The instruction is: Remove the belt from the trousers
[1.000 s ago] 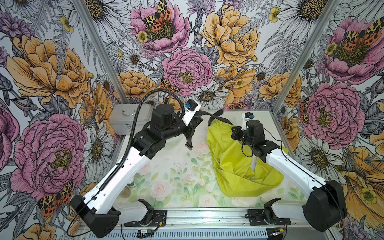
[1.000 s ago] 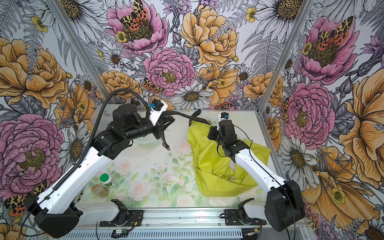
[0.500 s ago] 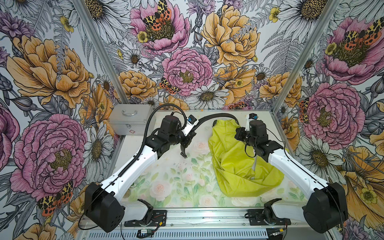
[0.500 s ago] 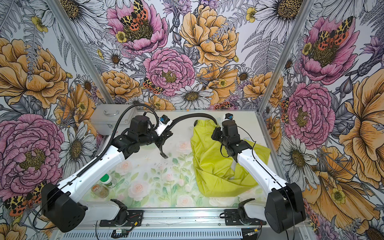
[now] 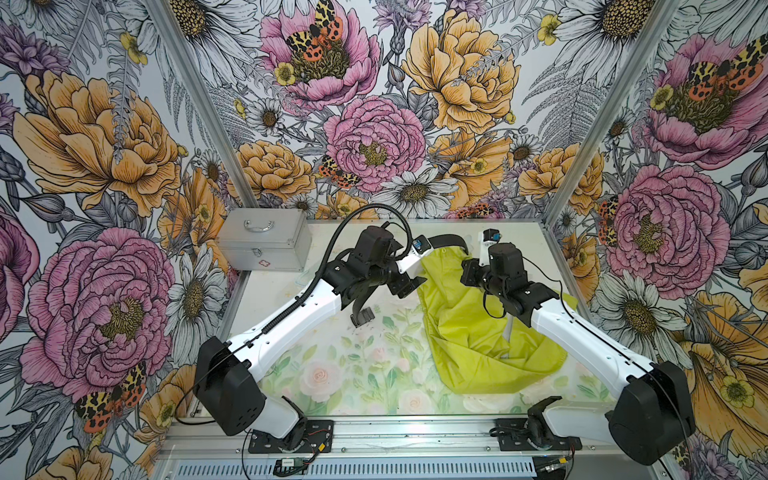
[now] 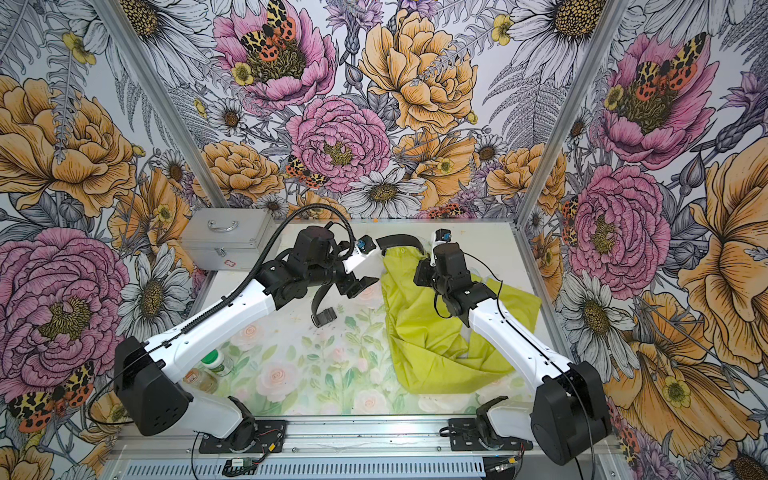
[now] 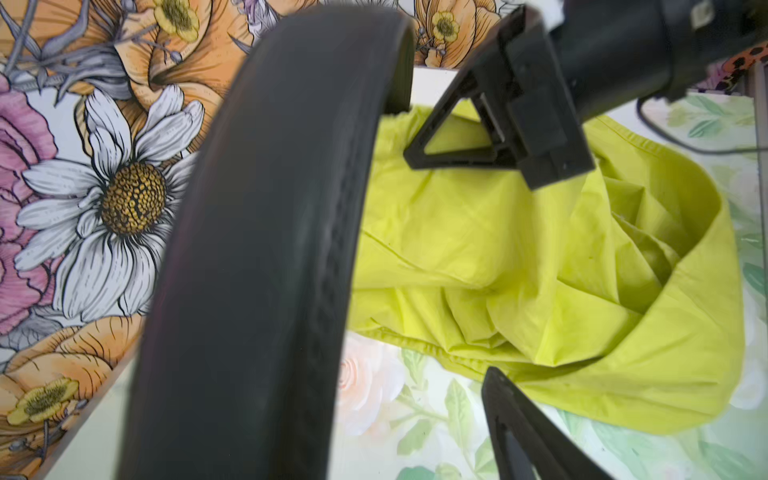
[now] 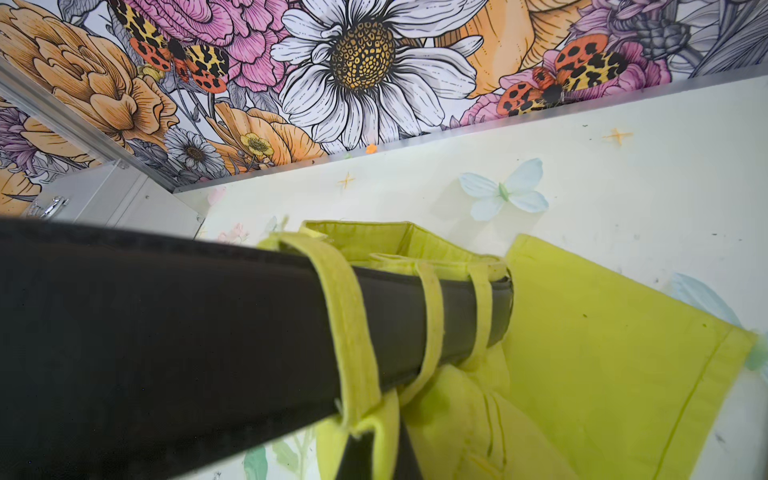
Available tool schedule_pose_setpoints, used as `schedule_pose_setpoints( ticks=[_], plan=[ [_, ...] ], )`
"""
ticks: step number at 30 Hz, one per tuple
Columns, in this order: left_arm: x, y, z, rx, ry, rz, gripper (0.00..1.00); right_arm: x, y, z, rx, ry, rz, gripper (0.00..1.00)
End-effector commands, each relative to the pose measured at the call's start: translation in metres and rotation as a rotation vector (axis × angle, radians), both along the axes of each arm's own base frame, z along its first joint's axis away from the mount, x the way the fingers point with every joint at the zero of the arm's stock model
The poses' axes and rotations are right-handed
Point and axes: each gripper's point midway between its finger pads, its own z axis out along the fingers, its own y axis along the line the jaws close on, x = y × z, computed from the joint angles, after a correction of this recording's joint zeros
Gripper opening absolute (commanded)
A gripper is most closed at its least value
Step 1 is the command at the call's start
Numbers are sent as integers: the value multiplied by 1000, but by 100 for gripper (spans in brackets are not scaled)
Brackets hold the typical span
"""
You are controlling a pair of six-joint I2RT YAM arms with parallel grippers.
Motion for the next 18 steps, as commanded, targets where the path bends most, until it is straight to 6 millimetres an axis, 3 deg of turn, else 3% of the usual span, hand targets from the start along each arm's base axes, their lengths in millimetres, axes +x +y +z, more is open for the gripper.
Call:
schedule_pose_setpoints(
  ticks=[1, 6, 8, 9, 12, 16, 18],
  plan=[
    [15, -12, -5, 88, -40, 29, 83, 2, 12, 13, -19, -37, 41, 0],
    [29, -43, -9, 117, -53, 31, 82, -3, 12, 8, -31, -29, 50, 0],
    [31, -56, -9, 113, -51, 17, 76, -5, 12, 4, -32, -19, 53, 0],
    [30, -61, -9, 112, -49, 9, 70, -6, 12, 2, -32, -16, 52, 0],
    [24, -73, -7, 94, -17, -26, 39, -9, 6, -5, -41, -6, 36, 0],
    [15, -67, 17, 53, -20, -24, 0, -6, -23, -34, -11, 78, -72, 0],
    [10, -55, 39, 24, -53, -17, 0, -7, -39, -52, 8, 128, -130, 0]
  ],
)
